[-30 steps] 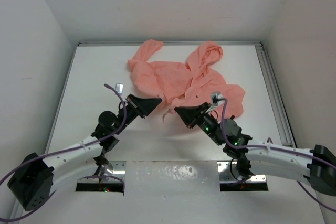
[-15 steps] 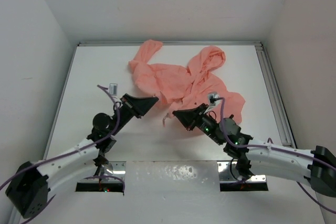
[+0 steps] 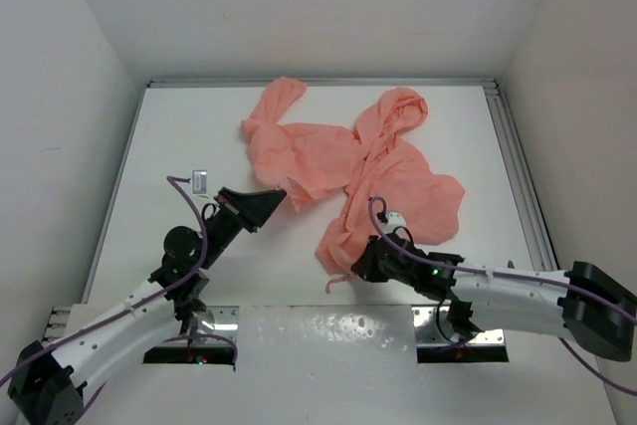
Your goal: Zip up the jacket
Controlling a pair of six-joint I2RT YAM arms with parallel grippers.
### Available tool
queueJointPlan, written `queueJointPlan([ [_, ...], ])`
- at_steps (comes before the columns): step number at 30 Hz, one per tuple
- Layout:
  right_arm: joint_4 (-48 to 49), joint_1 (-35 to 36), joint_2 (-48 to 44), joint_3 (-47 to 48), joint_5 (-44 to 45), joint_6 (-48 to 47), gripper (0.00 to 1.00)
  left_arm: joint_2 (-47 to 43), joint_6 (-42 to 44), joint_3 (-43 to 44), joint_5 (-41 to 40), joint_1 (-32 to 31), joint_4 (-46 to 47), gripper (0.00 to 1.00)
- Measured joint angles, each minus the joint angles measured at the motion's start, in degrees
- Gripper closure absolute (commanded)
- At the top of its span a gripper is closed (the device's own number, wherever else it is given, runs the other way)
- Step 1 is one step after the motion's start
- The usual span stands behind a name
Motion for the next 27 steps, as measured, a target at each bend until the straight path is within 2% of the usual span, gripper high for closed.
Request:
queueJointPlan([
  [1,-2.7,0.0,1.1,0.6,0.6,0.6,0.78,0.0,0.0,-0.2,0.0,0.0,-0.4,1.00],
  [4,-8.1,0.0,3.6,1.7,1.6,1.2,0.55,0.7,0.0,-0.3,0.4,0.0,-1.6,1.00],
  [8,-14.2,0.0,3.9,4.5,2.2,-0.9,0.47,0.7,0.0,-0.3,0.7,0.0,-2.0,1.00],
  [13,-16.9,0.0,0.1,9.7,0.8,-6.2,0.49,0.6,0.1,-0.3,0.7,0.0,-3.1,1.00],
  [14,-17.2,0.0,-0.6,10.5,0.2,-7.3,0.54,0.6,0.2,-0.4,0.7,0.0,-3.3,1.00],
  [15,-17.7,0.0,-1.0,11.2,-0.3,-8.5,0.74,0.6,0.3,-0.4,0.7,0.0,-3.5,1.00],
  [17,-18.4,0.0,-1.3,12.0,-1.5,-11.1,0.94,0.6,0.6,-0.4,0.7,0.0,-3.9,1.00],
  [18,-18.8,0.0,-1.3,12.0,-1.8,-12.0,1.00,0.6,0.9,-0.4,0.7,0.0,-4.2,1.00],
  [21,-21.2,0.0,-0.2,12.0,-2.6,-14.6,1.00,0.6,1.3,-0.4,0.6,0.0,-5.0,1.00],
  [22,-21.7,0.0,0.6,12.0,-2.8,-15.4,0.88,0.6,1.4,-0.4,0.5,0.0,-5.2,1.00],
  [24,-22.3,0.0,3.1,12.0,-3.3,-16.8,0.71,0.8,1.6,-0.4,0.6,0.0,-5.7,1.00],
  [27,-22.5,0.0,6.2,12.0,-4.2,-18.8,0.66,1.1,1.7,-0.4,0.6,0.0,-5.8,1.00],
])
